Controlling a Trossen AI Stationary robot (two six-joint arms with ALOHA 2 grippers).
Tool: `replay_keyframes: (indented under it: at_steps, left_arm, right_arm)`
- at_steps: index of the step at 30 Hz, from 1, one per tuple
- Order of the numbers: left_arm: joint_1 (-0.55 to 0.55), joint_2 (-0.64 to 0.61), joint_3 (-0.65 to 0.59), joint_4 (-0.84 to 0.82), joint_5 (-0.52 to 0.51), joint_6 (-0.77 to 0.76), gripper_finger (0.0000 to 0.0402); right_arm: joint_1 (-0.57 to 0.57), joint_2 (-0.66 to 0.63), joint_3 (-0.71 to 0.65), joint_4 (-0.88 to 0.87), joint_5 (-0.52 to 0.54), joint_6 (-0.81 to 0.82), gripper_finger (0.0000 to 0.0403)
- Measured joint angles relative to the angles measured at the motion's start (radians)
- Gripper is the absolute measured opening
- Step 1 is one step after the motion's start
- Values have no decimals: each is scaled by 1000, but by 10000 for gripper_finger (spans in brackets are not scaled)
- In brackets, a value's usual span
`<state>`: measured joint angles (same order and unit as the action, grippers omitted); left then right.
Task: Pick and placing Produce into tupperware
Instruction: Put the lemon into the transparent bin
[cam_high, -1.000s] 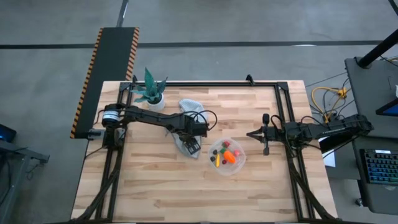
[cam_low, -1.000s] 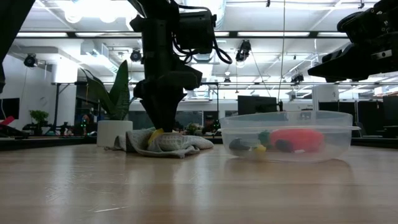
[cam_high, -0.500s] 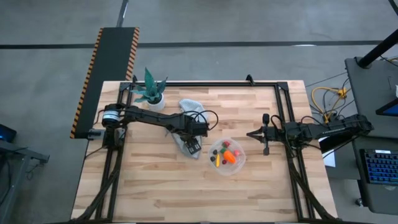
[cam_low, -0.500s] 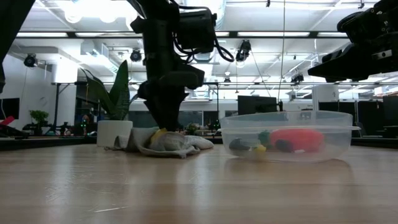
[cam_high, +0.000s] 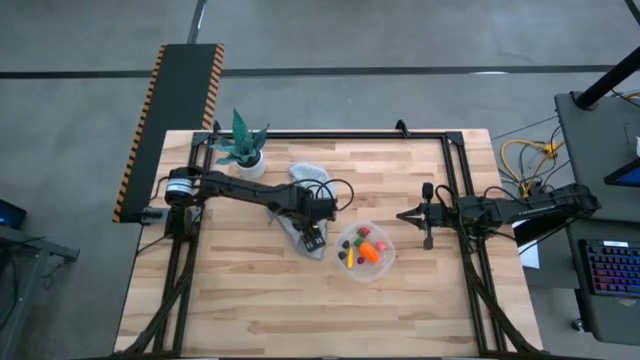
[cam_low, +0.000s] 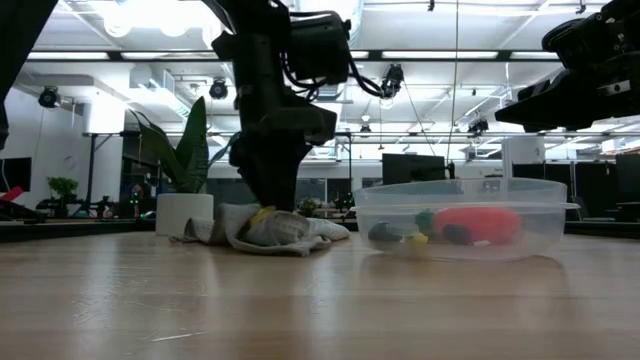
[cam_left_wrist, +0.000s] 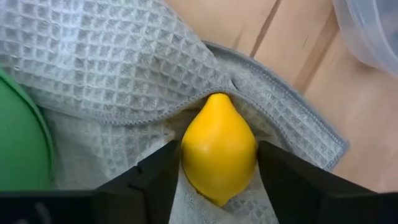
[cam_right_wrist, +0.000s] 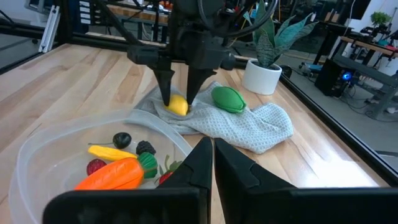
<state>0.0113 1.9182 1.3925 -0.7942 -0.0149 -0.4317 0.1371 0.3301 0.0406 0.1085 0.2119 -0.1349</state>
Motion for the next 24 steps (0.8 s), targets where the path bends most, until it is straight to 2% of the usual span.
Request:
replay_keyframes:
  at_steps: [5, 15, 18, 24]
  left_arm:
    - [0, 0, -14, -2, 7, -4, 219]
    - [0, 0, -15, -2, -7, -34, 221]
    - [0, 0, -15, -3, -14, -35, 210]
    - [0, 0, -6, -7, -17, -36, 163]
  right_arm:
    - [0, 0, 0, 0, 0, 0, 9]
    - [0, 0, 0, 0, 0, 0, 9]
    - [0, 0, 0, 0, 0, 0, 9]
    - [0, 0, 0, 0, 0, -5, 9]
